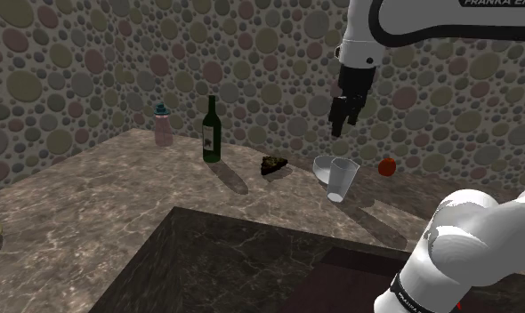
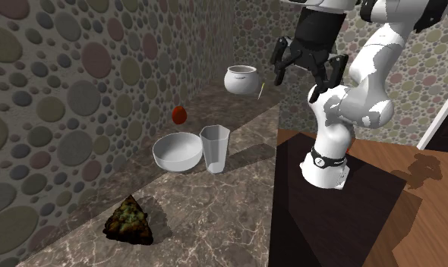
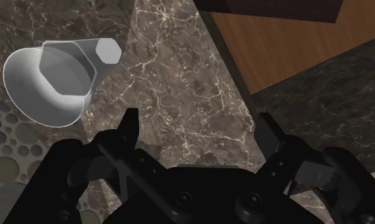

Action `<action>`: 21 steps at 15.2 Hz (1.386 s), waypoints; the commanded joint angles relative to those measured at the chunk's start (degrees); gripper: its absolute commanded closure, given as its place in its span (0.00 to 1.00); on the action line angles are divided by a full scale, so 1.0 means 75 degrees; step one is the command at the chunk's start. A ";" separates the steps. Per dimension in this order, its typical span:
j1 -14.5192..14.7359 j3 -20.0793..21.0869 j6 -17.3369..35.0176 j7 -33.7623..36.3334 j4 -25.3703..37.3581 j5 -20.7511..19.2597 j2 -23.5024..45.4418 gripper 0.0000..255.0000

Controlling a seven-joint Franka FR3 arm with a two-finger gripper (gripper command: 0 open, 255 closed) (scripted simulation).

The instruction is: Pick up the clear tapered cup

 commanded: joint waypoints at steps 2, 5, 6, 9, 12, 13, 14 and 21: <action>-0.0038 -0.0131 0.0196 -0.0122 -0.0189 -0.0084 -0.0005 0.00; -0.0165 -0.0534 0.0801 -0.0483 -0.0705 -0.0347 0.0048 0.00; -0.0212 -0.0671 0.1009 -0.0602 -0.0859 -0.0438 0.0088 0.00; -0.0370 -0.1088 0.1655 -0.0956 -0.1263 -0.0710 0.0284 0.00; -0.0532 -0.1518 0.2332 -0.1302 -0.1578 -0.0983 0.0597 0.00; -0.0586 -0.1663 0.2565 -0.1417 -0.1662 -0.1071 0.0728 0.00; -0.0640 -0.1809 0.2801 -0.1532 -0.1735 -0.1157 0.0873 0.00; -0.0948 -0.2843 0.4512 -0.2359 -0.1936 -0.1615 0.2252 0.00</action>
